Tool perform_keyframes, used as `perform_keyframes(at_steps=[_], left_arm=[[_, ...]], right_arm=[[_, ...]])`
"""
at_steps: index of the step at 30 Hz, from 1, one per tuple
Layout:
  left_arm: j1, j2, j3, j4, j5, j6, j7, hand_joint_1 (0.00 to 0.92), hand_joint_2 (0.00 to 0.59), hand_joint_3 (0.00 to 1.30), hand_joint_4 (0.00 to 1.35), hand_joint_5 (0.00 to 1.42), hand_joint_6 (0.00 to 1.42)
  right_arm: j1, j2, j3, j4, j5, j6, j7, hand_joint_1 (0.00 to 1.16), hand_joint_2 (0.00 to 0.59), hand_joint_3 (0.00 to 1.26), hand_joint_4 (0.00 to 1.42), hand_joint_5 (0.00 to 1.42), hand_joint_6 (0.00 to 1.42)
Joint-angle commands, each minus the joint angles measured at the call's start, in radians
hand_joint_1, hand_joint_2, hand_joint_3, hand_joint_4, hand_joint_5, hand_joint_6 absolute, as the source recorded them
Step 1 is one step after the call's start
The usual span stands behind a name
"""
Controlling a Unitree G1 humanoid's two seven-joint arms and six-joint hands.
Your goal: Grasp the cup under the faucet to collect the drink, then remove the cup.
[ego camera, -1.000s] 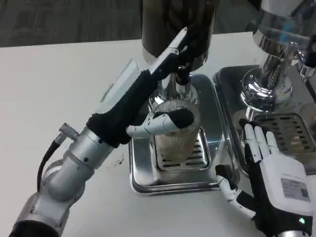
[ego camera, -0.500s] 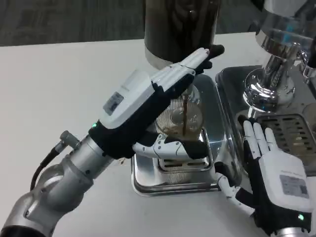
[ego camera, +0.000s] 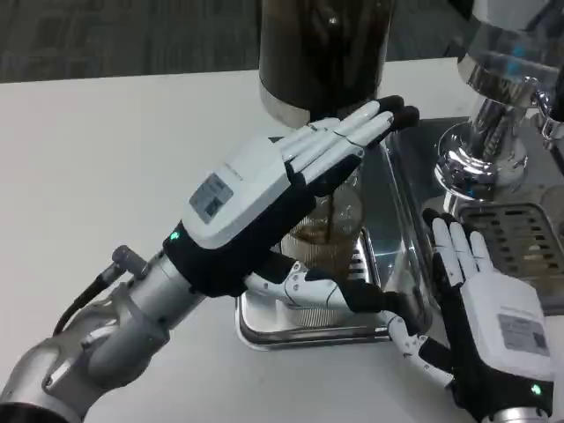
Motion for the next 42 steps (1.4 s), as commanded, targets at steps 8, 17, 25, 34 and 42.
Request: perform_keyframes(at_steps=[8, 17, 25, 34, 42], left_arm=[[0.012, 0.022, -0.045, 0.006, 0.003, 0.000, 0.003, 0.000, 0.098, 0.07, 0.00, 0.18, 0.20], [0.009, 0.023, -0.053, 0.019, -0.022, 0.005, 0.001, 0.000, 0.124, 0.08, 0.00, 0.19, 0.21], [0.004, 0.024, -0.049, 0.031, -0.039, 0.006, 0.000, 0.000, 0.127, 0.09, 0.00, 0.19, 0.22], [-0.002, 0.025, -0.048, 0.046, -0.047, 0.011, -0.001, 0.000, 0.144, 0.09, 0.00, 0.19, 0.22], [0.000, 0.026, -0.044, 0.046, -0.054, 0.011, 0.002, 0.000, 0.144, 0.10, 0.00, 0.20, 0.22]], right_arm=[[-0.089, -0.013, -0.091, 0.144, 0.362, -0.301, 0.124, 0.58, 0.250, 0.00, 0.00, 0.00, 0.23], [-0.209, 0.014, -0.148, 0.312, 0.566, -0.423, 0.277, 0.69, 0.187, 0.00, 0.00, 0.00, 0.22], [-0.280, 0.038, -0.168, 0.405, 0.614, -0.478, 0.328, 0.71, 0.170, 0.00, 0.00, 0.00, 0.22], [-0.361, 0.048, -0.154, 0.498, 0.583, -0.525, 0.343, 0.70, 0.164, 0.00, 0.00, 0.00, 0.20], [-0.396, 0.059, -0.150, 0.539, 0.580, -0.538, 0.350, 0.70, 0.166, 0.00, 0.00, 0.00, 0.20]])
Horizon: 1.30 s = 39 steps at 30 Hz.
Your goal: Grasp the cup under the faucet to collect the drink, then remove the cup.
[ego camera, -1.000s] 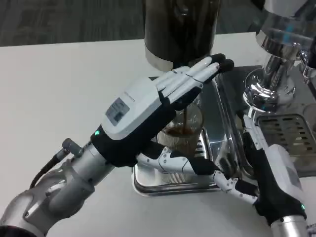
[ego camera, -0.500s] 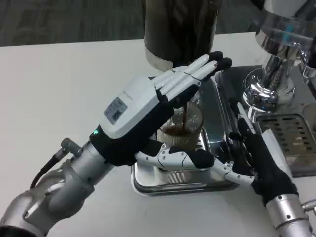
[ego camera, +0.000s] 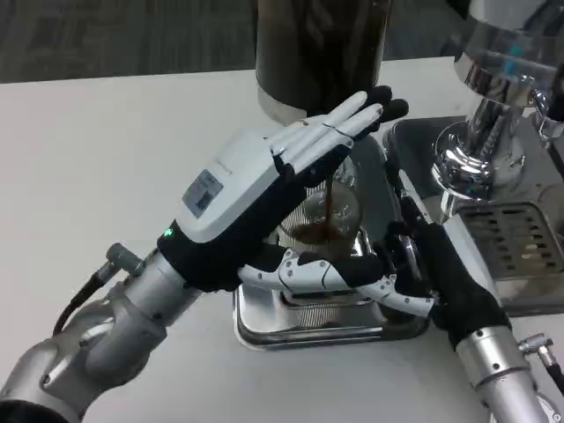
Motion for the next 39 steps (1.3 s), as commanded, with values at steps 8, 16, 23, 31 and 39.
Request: perform_keyframes(at_steps=[8, 16, 23, 31, 39], left_arm=[[0.016, 0.018, -0.008, 0.012, 0.005, 0.011, -0.025, 0.000, 0.144, 0.11, 0.00, 0.19, 0.22], [0.023, 0.023, 0.005, -0.001, -0.003, 0.023, -0.020, 0.000, 0.151, 0.11, 0.00, 0.19, 0.22], [0.032, 0.026, 0.040, -0.020, -0.006, 0.042, 0.011, 0.000, 0.157, 0.11, 0.00, 0.18, 0.18], [0.064, 0.023, 0.149, -0.073, -0.042, 0.077, 0.069, 0.000, 0.156, 0.12, 0.00, 0.18, 0.17], [0.130, 0.016, 0.239, -0.147, -0.062, 0.123, 0.095, 0.000, 0.162, 0.12, 0.00, 0.18, 0.17]], right_arm=[[-0.054, 0.026, 0.021, 0.067, -0.010, -0.031, 0.018, 0.69, 0.163, 0.00, 0.00, 0.00, 0.20], [-0.081, 0.037, 0.030, 0.113, -0.012, -0.046, 0.022, 0.68, 0.168, 0.00, 0.00, 0.00, 0.20], [-0.104, 0.043, 0.033, 0.158, -0.008, -0.066, 0.027, 0.68, 0.179, 0.00, 0.00, 0.00, 0.20], [-0.111, 0.040, 0.031, 0.175, -0.015, -0.084, 0.021, 0.68, 0.182, 0.00, 0.00, 0.00, 0.20], [-0.111, 0.046, 0.033, 0.169, -0.021, -0.087, 0.022, 0.68, 0.182, 0.00, 0.00, 0.00, 0.19]])
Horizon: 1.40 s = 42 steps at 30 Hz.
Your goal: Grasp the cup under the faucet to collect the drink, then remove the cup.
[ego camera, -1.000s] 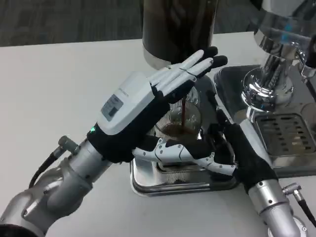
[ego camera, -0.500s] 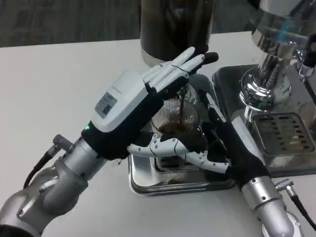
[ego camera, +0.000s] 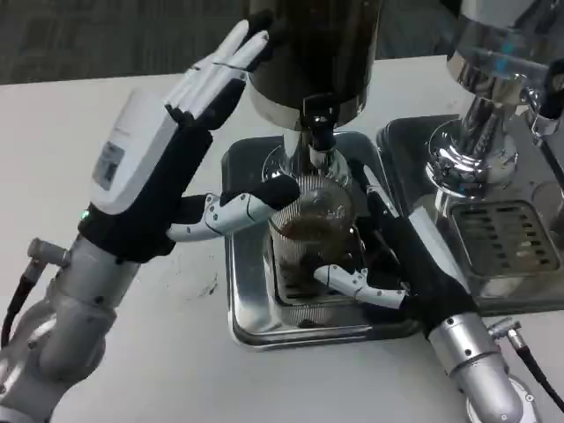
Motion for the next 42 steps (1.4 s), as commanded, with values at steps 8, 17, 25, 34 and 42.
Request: perform_keyframes(at_steps=[8, 17, 25, 34, 42], left_arm=[[0.139, 0.014, 0.096, -0.053, -0.012, 0.064, 0.045, 0.000, 0.153, 0.12, 0.00, 0.18, 0.15], [0.225, 0.041, 0.141, 0.033, 0.005, 0.081, 0.096, 0.000, 0.150, 0.14, 0.00, 0.18, 0.14], [0.270, 0.039, 0.120, 0.071, 0.010, 0.103, 0.116, 0.000, 0.150, 0.13, 0.00, 0.18, 0.13], [0.311, 0.037, 0.083, 0.112, 0.036, 0.118, 0.135, 0.000, 0.156, 0.11, 0.00, 0.18, 0.12], [0.339, 0.044, 0.046, 0.148, 0.056, 0.126, 0.161, 0.000, 0.163, 0.10, 0.00, 0.18, 0.12]], right_arm=[[-0.005, 0.030, -0.013, 0.010, 0.022, -0.004, 0.003, 0.68, 0.162, 0.00, 0.00, 0.00, 0.15], [-0.012, 0.061, -0.025, 0.015, 0.009, 0.024, -0.039, 0.70, 0.150, 0.00, 0.00, 0.00, 0.13], [-0.020, 0.065, -0.017, 0.024, -0.019, 0.063, -0.043, 0.76, 0.152, 0.00, 0.00, 0.00, 0.13], [-0.029, 0.074, -0.014, 0.039, -0.024, 0.070, -0.061, 0.82, 0.150, 0.00, 0.00, 0.00, 0.23], [-0.036, 0.071, -0.002, 0.049, -0.019, 0.077, -0.041, 0.82, 0.142, 0.00, 0.07, 0.09, 0.28]])
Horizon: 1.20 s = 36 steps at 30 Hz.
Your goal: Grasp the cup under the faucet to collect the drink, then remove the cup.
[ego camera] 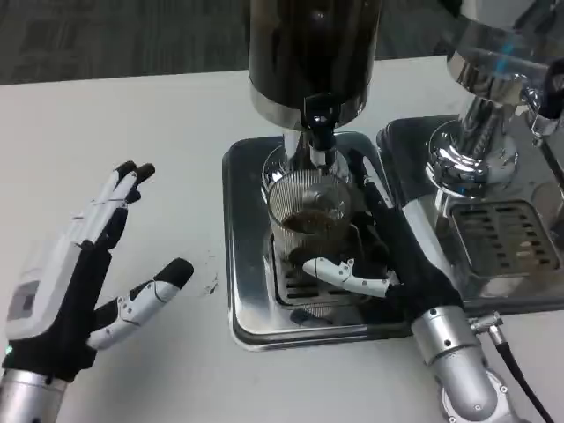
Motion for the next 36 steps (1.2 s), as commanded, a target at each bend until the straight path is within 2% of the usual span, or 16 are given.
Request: perform_keyframes(at_steps=[1, 13, 20, 31, 36], left_arm=[[0.023, 0.011, -0.018, 0.009, 0.011, 0.006, 0.024, 0.000, 0.163, 0.10, 0.00, 0.18, 0.12], [0.048, 0.010, -0.024, -0.004, 0.001, 0.008, 0.028, 0.000, 0.164, 0.10, 0.00, 0.17, 0.12], [0.059, 0.013, -0.018, -0.012, -0.004, 0.011, 0.029, 0.000, 0.164, 0.11, 0.00, 0.17, 0.12], [0.055, 0.014, -0.020, -0.004, -0.007, 0.016, 0.025, 0.000, 0.165, 0.11, 0.00, 0.17, 0.12], [0.057, 0.011, -0.020, -0.007, -0.010, 0.016, 0.025, 0.000, 0.168, 0.11, 0.00, 0.17, 0.12]], right_arm=[[0.003, -0.001, 0.013, 0.014, -0.003, 0.028, 0.026, 0.82, 0.142, 0.00, 0.08, 0.10, 0.29], [0.011, -0.005, 0.021, -0.012, 0.028, 0.058, 0.098, 0.74, 0.144, 0.00, 0.14, 0.13, 0.32], [0.018, -0.016, 0.036, -0.041, 0.027, 0.065, 0.132, 0.75, 0.154, 0.00, 0.15, 0.14, 0.33], [0.046, -0.037, 0.071, -0.114, -0.056, 0.095, 0.072, 0.75, 0.157, 0.00, 0.14, 0.13, 0.33], [0.056, -0.032, 0.073, -0.122, -0.064, 0.110, 0.047, 0.75, 0.157, 0.00, 0.14, 0.13, 0.33]])
